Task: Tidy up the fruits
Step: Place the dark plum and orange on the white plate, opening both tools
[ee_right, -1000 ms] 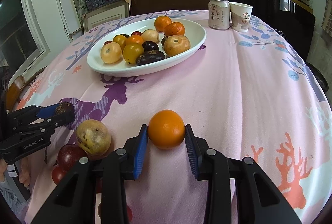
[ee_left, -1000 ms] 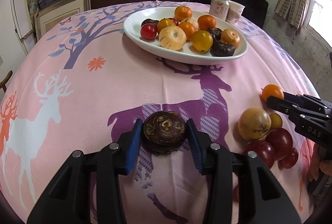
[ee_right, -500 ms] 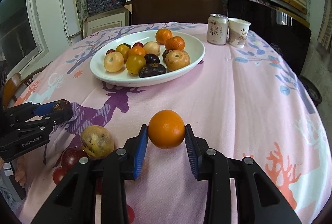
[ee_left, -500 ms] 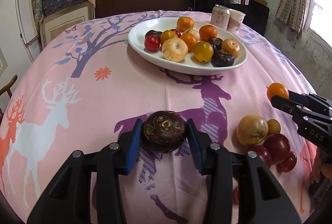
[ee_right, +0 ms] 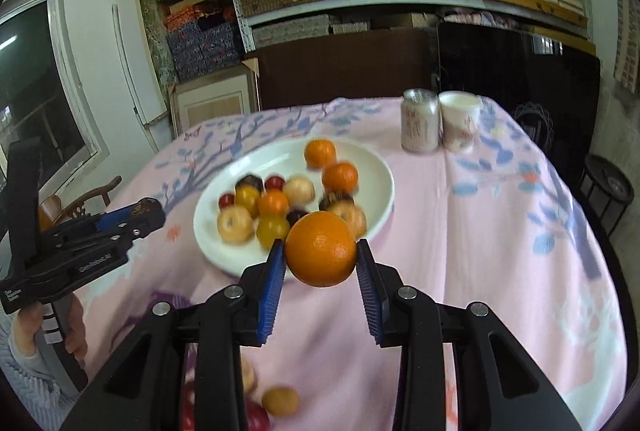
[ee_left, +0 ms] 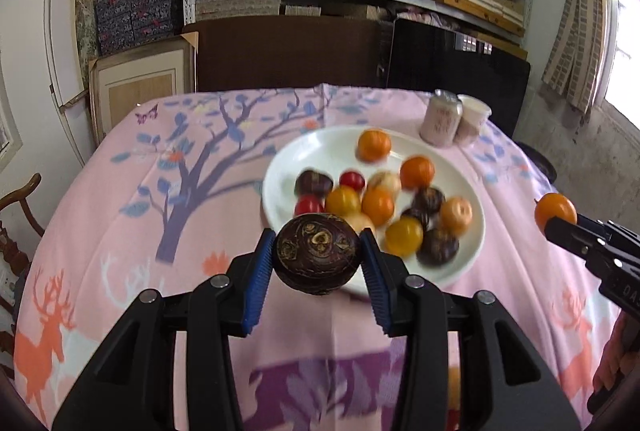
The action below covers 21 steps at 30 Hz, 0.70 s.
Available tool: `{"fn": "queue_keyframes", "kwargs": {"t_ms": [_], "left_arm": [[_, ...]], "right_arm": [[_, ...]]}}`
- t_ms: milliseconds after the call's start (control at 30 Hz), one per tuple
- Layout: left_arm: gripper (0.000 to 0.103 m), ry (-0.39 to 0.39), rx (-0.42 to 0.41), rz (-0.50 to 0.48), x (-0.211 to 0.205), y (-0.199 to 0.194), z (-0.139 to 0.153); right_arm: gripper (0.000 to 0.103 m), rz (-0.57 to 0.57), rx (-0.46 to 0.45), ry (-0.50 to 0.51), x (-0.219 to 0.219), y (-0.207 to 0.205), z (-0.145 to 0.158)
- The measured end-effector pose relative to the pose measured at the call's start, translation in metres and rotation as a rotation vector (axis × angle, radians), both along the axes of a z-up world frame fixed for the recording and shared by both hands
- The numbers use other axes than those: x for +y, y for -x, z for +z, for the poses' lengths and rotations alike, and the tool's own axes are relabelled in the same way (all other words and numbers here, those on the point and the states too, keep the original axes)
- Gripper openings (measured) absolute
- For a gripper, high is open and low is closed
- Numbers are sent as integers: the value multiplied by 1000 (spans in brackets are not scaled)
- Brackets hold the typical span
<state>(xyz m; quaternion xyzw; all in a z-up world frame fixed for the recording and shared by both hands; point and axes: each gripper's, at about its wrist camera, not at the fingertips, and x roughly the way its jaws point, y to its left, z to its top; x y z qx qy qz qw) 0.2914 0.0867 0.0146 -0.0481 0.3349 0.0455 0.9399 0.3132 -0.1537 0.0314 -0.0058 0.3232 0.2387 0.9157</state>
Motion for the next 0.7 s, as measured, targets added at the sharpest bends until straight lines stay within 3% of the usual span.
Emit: {"fn": "queue_keyframes", "kwargs": {"t_ms": [133, 333, 367, 400, 433, 467, 567, 700], "left_arm": [[42, 21, 10, -6, -2, -44, 0], [43, 27, 58, -27, -7, -109, -15], [46, 31, 65, -27, -7, -120, -18], [60, 32, 69, -24, -7, -126, -21], [68, 35, 64, -17, -7, -129, -24], [75, 37, 53, -15, -7, -128, -25], [75, 9, 62, -39, -8, -122, -28], [75, 38, 63, -20, 0, -111, -28]], "right_arm": [[36, 12, -6, 13, 25, -33, 5], [36, 32, 63, 52, 55, -80, -28], [37, 42, 79, 63, 57, -86, -35], [39, 49, 88, 55, 55, -89, -39], [53, 42, 95, 42, 52, -91, -42], [59, 33, 96, 33, 49, -92, -42], [61, 18, 104, -4, 39, -93, -38], [66, 18, 92, -1, 36, -81, -34]]}}
